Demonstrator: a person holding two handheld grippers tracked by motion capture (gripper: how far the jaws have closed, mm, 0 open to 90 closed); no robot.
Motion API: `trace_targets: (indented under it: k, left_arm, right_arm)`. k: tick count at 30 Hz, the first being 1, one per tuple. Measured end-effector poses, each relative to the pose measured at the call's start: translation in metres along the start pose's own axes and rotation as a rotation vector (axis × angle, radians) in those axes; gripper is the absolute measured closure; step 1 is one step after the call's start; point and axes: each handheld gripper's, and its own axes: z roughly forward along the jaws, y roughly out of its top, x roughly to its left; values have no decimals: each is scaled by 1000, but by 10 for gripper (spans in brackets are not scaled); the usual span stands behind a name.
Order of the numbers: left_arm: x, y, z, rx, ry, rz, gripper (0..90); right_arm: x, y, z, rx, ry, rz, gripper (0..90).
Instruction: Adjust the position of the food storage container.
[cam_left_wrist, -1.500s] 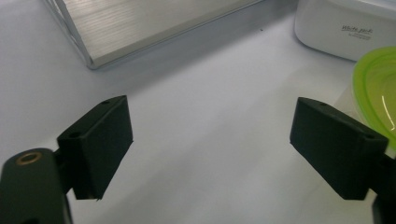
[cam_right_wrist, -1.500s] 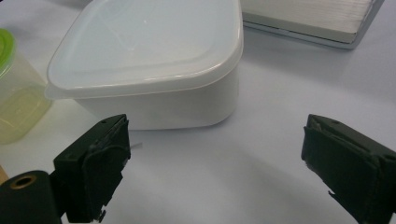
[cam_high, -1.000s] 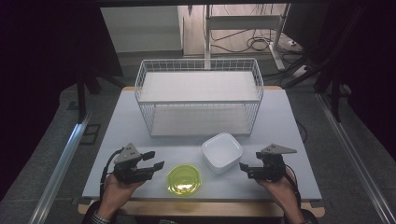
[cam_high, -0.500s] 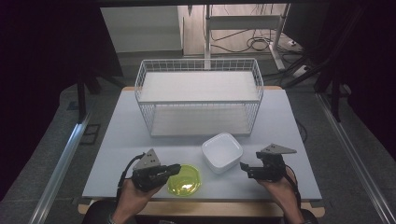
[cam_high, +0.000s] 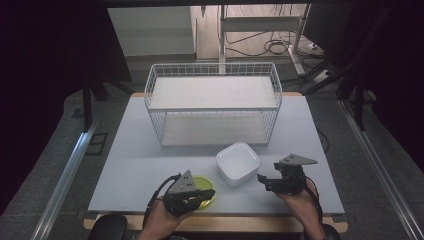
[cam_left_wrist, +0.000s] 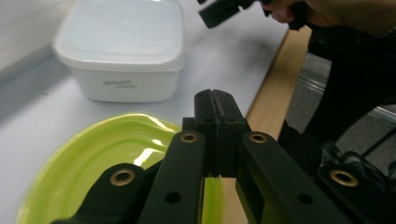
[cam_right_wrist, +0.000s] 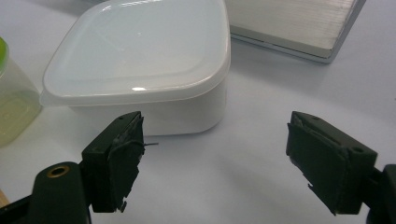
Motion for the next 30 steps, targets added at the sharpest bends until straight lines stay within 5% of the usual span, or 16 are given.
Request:
trace_targets:
  k: [6,15,30]
  left_arm:
    - [-9,-4,15,59,6,15,900]
    - [-5,-10,20,106,34,-13,900]
    - [26,-19,1,117,124,-92,900]
  right_arm:
    - [0,0,1,6,-1,-2,197]
    - [0,-1,2,14,-4,2,197]
    - [0,-1,3,25,-4,5,196]
